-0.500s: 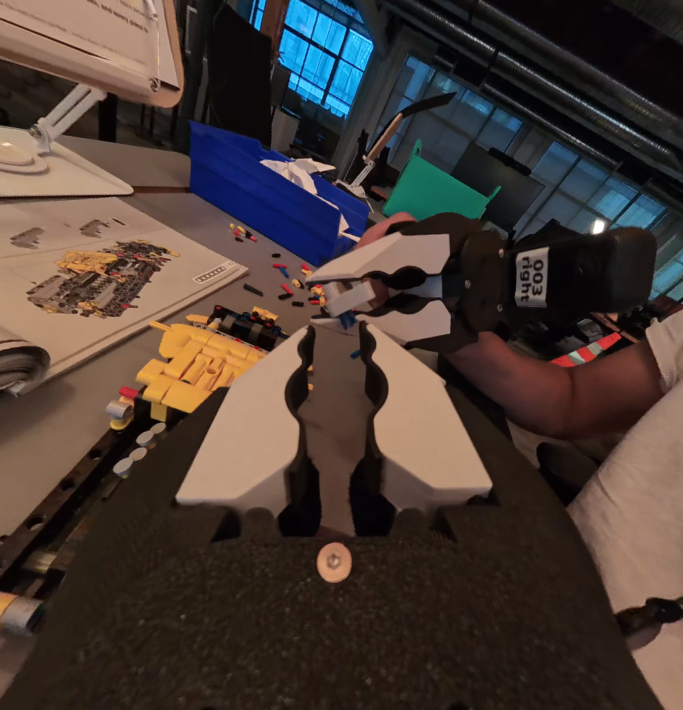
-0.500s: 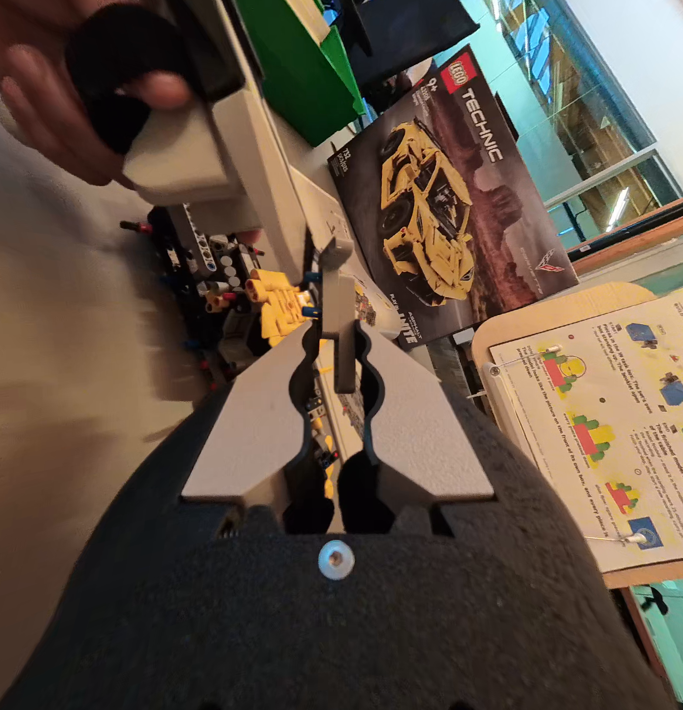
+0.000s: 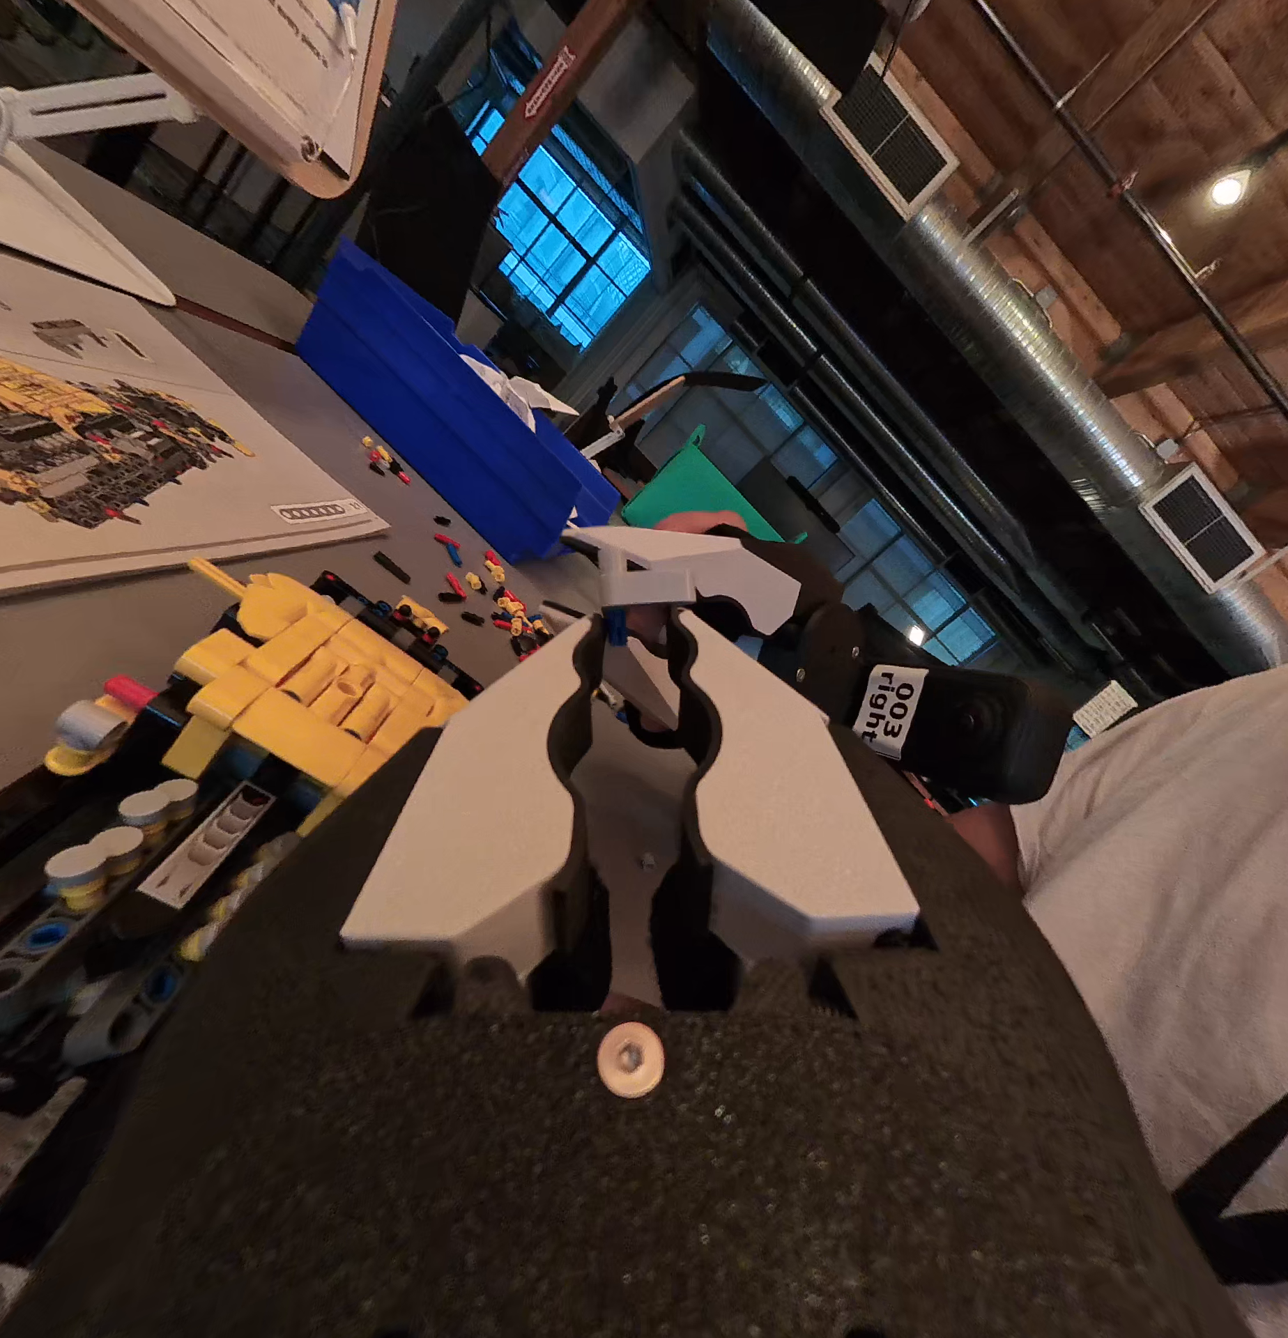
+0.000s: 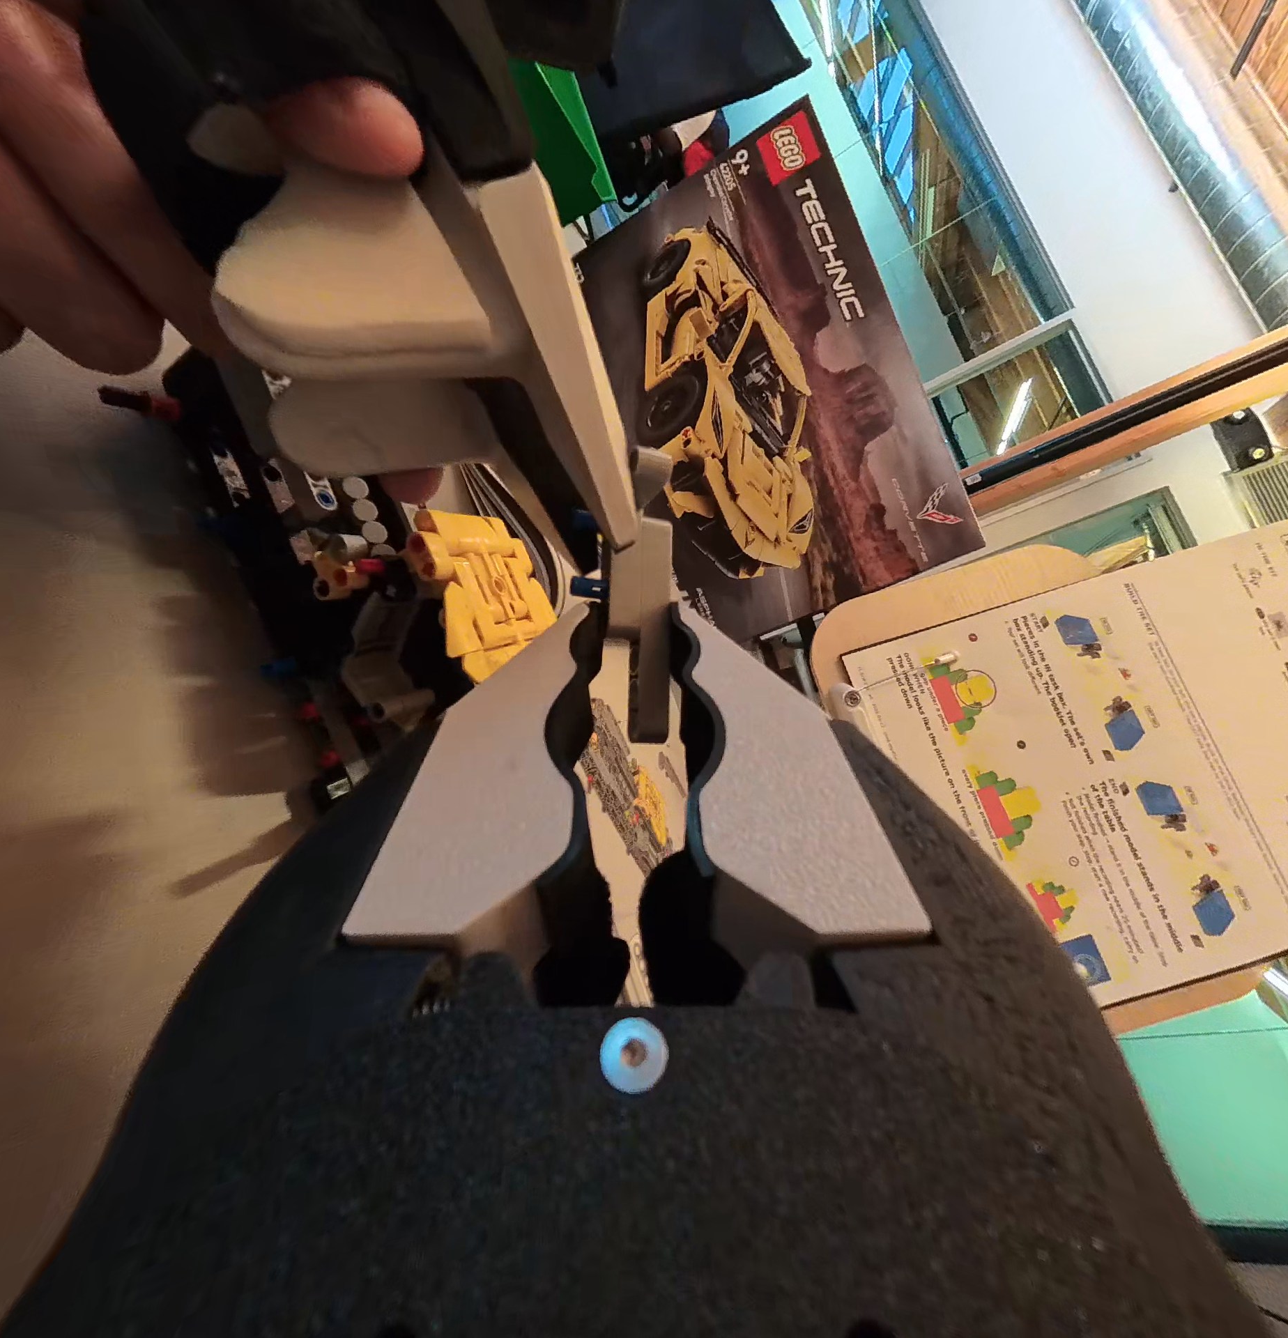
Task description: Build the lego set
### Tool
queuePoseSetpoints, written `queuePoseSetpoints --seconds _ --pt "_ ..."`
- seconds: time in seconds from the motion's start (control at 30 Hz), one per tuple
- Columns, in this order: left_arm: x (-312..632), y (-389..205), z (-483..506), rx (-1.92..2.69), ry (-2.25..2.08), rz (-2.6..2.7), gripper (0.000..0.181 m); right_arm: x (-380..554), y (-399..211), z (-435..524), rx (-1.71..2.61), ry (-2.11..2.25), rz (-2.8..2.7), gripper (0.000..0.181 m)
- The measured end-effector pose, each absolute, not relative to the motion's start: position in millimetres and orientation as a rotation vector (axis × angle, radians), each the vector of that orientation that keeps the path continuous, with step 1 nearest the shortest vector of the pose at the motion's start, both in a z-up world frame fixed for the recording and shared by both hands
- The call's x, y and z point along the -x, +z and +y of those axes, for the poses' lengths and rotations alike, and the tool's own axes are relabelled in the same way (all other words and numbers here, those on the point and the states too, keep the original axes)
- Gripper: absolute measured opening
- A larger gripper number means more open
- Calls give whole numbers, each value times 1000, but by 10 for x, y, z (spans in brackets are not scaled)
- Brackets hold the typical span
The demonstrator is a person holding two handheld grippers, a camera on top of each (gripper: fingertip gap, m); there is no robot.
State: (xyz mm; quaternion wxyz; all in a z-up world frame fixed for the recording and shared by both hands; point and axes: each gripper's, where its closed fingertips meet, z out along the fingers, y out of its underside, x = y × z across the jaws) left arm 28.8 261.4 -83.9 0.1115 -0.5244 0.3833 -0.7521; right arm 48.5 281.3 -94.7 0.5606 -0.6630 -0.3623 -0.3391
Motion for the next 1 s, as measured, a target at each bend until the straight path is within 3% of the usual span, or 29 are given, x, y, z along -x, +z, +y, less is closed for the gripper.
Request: queuePoseSetpoints --seconds 0.23,0.67,0.87,1.0 --pt "-315 -815 2667 1476 -2034 1144 19 -449 -881 2831 1563 -734 -790 17" --pt "-271 -758 2589 1364 -1990 1202 7 -401 -842 2795 1548 -662 -722 17" --pt "-206 -653 2790 1341 -1984 1090 7 -539 -834 2734 1613 -487 -602 39" --pt "-159 -629 2984 1355 -1917 1024 7 -970 -859 2729 1733 -300 -329 32"
